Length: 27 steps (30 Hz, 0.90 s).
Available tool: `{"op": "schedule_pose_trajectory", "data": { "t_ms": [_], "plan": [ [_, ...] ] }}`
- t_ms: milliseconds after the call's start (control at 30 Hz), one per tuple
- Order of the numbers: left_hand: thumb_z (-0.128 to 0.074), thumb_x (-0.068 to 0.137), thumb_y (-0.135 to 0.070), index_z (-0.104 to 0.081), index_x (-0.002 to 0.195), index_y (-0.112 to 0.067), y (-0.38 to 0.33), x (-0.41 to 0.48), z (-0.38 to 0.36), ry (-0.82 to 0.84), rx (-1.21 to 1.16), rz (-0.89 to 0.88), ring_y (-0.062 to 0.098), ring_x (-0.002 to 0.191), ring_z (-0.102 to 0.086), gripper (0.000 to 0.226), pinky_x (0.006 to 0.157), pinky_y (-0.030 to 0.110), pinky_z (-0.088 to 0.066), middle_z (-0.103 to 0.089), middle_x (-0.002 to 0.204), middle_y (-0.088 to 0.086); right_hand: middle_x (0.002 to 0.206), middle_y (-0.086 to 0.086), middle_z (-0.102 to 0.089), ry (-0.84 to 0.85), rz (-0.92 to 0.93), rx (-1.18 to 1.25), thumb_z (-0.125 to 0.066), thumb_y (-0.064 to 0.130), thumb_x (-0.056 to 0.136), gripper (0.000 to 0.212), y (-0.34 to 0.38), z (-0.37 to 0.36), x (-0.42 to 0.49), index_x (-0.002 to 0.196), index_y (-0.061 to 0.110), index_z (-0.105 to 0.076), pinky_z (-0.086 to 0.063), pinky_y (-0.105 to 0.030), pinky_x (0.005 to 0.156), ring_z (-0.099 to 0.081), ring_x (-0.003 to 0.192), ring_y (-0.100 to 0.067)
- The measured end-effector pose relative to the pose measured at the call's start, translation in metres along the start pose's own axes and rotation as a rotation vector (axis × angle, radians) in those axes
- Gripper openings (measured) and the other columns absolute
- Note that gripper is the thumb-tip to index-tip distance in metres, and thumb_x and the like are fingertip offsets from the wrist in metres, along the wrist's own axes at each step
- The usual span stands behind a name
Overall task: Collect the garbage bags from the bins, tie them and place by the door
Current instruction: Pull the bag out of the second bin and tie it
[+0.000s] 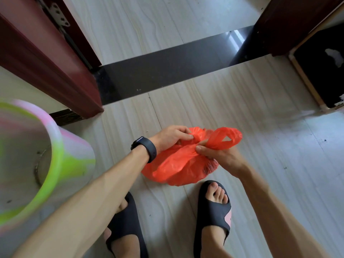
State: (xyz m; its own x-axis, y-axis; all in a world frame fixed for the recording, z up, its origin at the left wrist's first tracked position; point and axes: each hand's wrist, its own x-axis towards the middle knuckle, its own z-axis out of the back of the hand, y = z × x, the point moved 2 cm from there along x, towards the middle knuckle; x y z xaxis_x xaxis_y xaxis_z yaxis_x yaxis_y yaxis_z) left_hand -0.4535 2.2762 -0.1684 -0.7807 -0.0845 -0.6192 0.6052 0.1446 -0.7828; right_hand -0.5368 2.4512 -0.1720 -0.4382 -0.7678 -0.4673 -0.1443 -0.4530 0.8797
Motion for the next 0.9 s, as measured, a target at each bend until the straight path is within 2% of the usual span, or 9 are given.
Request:
{"op": "schedule_pose_trajectory", "data": {
  "t_ms": [67,200,333,467,533,600,700,833,900],
  "plan": [
    [-0.065,0.087,-0.018,-0.061,0.069,-0.016,-0.004,-0.001,0.0,-0.006,0.12,-0.029,0.013,0.064,-0.047,0.019,0.065,0.027,-0.036,-0.049,0.064,-0.003,0.094,0.006,-0.077,-0.172,0.033,-0.133,-0.076,0.023,0.087,0.008,0.002,-0.003,0.0,0.094,0.023,-0.079,-0.056,-0.038,0.09,-0.071,0.093,-0.012],
    [-0.057,0.075,-0.042,-0.075,0.074,-0.015,-0.012,0.0,-0.004,-0.251,0.515,-0.224,0.022,0.105,-0.055,0.032,0.097,0.035,-0.039,-0.06,0.092,0.001,0.09,0.0,-0.076,-0.389,0.006,-0.226,-0.079,0.029,0.083,0.011,0.005,-0.009,0.002,0.091,0.022,-0.078,-0.055,-0.045,0.083,-0.071,0.089,-0.019],
    [-0.052,0.075,-0.036,-0.065,0.067,-0.011,-0.012,-0.004,-0.006,-0.254,0.434,-0.31,0.022,0.094,-0.057,0.03,0.091,0.043,-0.041,-0.065,0.089,0.009,0.085,0.009,-0.074,-0.444,0.075,-0.174,-0.082,0.03,0.079,0.015,0.004,-0.01,-0.004,0.091,0.026,-0.075,-0.058,-0.035,0.074,-0.071,0.08,-0.009],
    [-0.053,0.075,-0.036,-0.065,0.078,-0.01,-0.006,-0.004,-0.01,-0.208,0.352,-0.296,0.02,0.086,-0.057,0.029,0.087,0.044,-0.043,-0.064,0.086,0.006,0.081,0.016,-0.063,-0.592,0.081,-0.226,-0.084,0.032,0.072,0.047,-0.005,-0.005,-0.002,0.099,0.034,-0.047,-0.049,-0.013,0.055,-0.065,0.071,0.006],
    [-0.057,0.074,-0.039,-0.064,0.079,-0.013,-0.001,-0.004,-0.015,-0.138,0.29,-0.268,0.016,0.077,-0.053,0.028,0.082,0.041,-0.042,-0.06,0.078,-0.001,0.071,0.018,-0.061,-0.645,0.049,-0.335,-0.077,0.031,0.076,0.037,-0.006,-0.008,0.004,0.091,0.04,-0.044,-0.042,-0.009,0.05,-0.063,0.065,0.008],
    [-0.058,0.073,-0.05,-0.062,0.08,-0.018,0.005,-0.003,-0.019,-0.109,0.179,-0.207,0.012,0.07,-0.051,0.033,0.075,0.035,-0.041,-0.058,0.072,-0.007,0.068,0.017,-0.06,-0.734,0.104,-0.336,-0.07,0.028,0.079,0.023,-0.004,-0.009,0.007,0.087,0.034,-0.048,-0.039,-0.01,0.052,-0.061,0.061,0.0],
    [-0.05,0.078,-0.065,-0.06,0.092,-0.028,0.014,0.003,-0.022,-0.162,0.073,-0.136,0.011,0.062,-0.056,0.041,0.069,0.029,-0.046,-0.062,0.076,-0.009,0.083,-0.001,-0.064,-0.776,0.269,-0.184,-0.069,0.021,0.08,0.012,0.0,-0.007,0.006,0.083,0.019,-0.057,-0.048,-0.029,0.067,-0.063,0.077,-0.019],
    [-0.054,0.089,-0.056,-0.07,0.092,-0.028,0.017,0.011,-0.015,-0.151,0.197,-0.205,0.005,0.066,-0.053,0.033,0.071,0.026,-0.044,-0.059,0.069,-0.015,0.078,-0.02,-0.061,-0.664,0.302,-0.142,-0.07,0.0,0.086,0.02,0.005,-0.007,0.009,0.071,0.0,-0.057,-0.047,-0.041,0.064,-0.057,0.07,-0.025],
    [-0.062,0.091,-0.045,-0.073,0.089,-0.024,0.021,0.012,-0.01,-0.178,0.159,-0.219,0.006,0.069,-0.055,0.024,0.075,0.029,-0.046,-0.063,0.07,-0.013,0.078,-0.017,-0.062,-0.627,0.281,-0.188,-0.071,0.001,0.087,0.021,0.006,-0.006,0.012,0.071,-0.005,-0.059,-0.047,-0.04,0.065,-0.059,0.071,-0.026]
  ]
}}
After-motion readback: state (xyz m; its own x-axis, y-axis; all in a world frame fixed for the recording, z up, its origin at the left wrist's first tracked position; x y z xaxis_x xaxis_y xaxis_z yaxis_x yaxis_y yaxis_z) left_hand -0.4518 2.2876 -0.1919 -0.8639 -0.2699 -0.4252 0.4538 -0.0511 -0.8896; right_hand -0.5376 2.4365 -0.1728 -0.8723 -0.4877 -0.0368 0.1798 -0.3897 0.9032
